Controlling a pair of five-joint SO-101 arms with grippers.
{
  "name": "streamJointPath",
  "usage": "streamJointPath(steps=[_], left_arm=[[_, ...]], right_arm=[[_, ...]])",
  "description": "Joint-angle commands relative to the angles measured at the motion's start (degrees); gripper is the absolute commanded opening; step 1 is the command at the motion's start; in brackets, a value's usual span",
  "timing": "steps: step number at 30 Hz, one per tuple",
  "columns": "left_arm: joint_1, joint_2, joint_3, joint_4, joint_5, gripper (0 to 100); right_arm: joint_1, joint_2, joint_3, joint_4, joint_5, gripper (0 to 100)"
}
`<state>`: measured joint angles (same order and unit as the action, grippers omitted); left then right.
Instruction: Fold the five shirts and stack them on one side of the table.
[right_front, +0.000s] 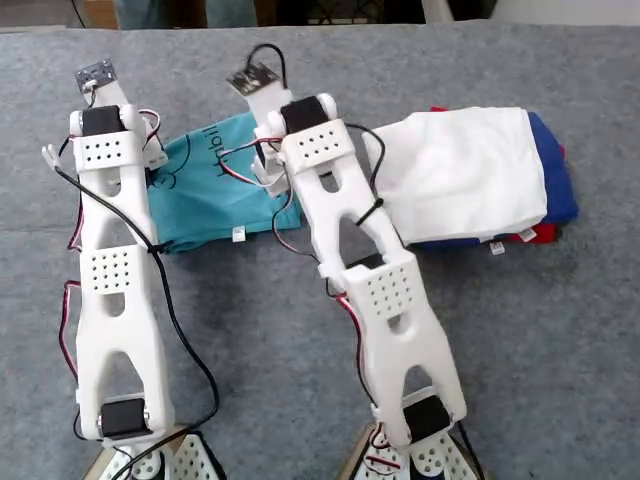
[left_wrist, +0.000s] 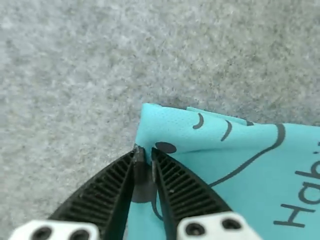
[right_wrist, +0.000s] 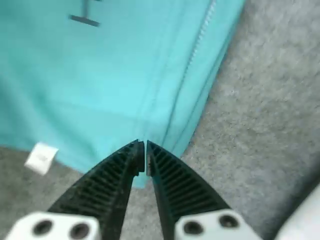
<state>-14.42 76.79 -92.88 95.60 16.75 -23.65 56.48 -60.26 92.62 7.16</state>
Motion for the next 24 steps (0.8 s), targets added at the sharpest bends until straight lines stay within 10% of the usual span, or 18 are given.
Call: streamJointPath(steps=[1, 18, 24], left_arm=[[-0.57, -3.43, -2.33, 0.09, 0.35, 5], [-0.75, -0.26, -2.68, 0.18, 0.26, 5], [-0.84, -0.26, -2.68, 0.18, 0.26, 5]], right_arm=[[2.9, 3.74, -3.21, -2.55, -1.58, 1.8], [3.6, 4.79, -27.74, 8.79, -6.24, 3.1], [-0.7, -1.54, -12.88, 8.62, -20.31, 27.9]])
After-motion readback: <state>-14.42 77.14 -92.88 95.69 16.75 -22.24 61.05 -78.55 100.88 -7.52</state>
